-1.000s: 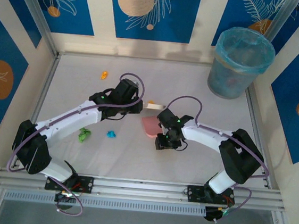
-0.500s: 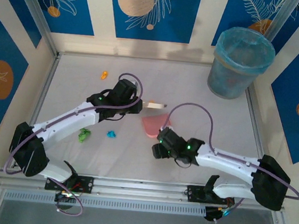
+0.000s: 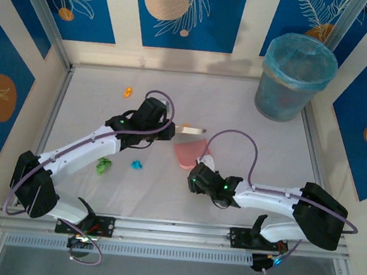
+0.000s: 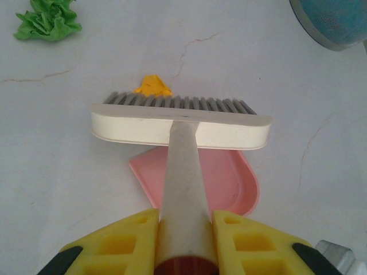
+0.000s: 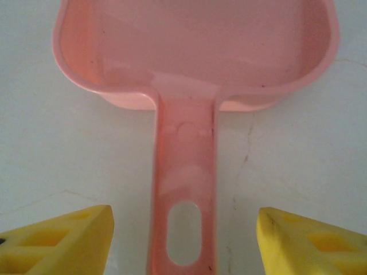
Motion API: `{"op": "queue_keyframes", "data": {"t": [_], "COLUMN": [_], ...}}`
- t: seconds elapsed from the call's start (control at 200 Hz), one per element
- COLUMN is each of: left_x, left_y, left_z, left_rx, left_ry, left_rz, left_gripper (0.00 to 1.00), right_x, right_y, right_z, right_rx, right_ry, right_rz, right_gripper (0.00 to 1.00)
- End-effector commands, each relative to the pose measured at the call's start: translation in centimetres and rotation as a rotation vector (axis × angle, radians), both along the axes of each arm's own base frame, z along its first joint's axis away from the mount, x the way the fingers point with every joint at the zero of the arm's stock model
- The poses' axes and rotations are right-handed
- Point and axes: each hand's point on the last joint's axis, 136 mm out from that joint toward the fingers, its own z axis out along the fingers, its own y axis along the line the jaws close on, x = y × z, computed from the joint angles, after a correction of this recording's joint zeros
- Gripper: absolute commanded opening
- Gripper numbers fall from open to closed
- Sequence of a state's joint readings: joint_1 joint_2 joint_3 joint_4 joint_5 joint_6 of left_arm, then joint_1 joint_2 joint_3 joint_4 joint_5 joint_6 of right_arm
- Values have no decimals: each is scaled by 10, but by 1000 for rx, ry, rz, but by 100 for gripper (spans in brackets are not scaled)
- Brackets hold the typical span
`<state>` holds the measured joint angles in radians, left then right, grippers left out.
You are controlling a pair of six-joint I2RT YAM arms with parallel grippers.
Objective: Sweep away the paper scraps from the table
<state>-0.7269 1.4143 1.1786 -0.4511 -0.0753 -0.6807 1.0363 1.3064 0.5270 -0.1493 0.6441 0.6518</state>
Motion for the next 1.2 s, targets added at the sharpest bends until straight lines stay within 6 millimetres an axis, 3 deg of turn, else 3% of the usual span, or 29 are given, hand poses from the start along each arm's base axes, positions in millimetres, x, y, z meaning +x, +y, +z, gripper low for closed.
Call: {"op": "queue_keyframes", "data": {"t": [0.0, 0.16, 0.34, 0.65, 0.885, 1.09, 1.195], "left_x": [0, 0, -1, 7, 29, 42, 47], "left_y": [0, -1, -1, 10, 12, 5, 2], "left_z": [20, 22, 26, 39, 47, 34, 25], "left_rx": [-49, -56, -65, -39, -4, 31, 54], "left_ry": [-51, -51, -56, -102, -114, -60, -45], "left_rz": [-11, -11, -12, 49, 82, 55, 42], "left_gripper": [0, 0, 0, 4, 3, 2, 2], "right_x": [9, 12, 11, 6, -2, 0, 6], "right_y": [1, -3, -5, -5, -10, -12, -6], "right_z": [-2, -10, -16, -8, -4, -6, -4], "right_rx": [6, -23, -35, -98, -173, -219, -134], "right_ry": [-30, -5, 18, 42, 163, 241, 271], "right_rz": [-16, -39, -41, -16, -3, 27, 53], "right_gripper": [62, 55, 40, 14, 5, 0, 0]}}
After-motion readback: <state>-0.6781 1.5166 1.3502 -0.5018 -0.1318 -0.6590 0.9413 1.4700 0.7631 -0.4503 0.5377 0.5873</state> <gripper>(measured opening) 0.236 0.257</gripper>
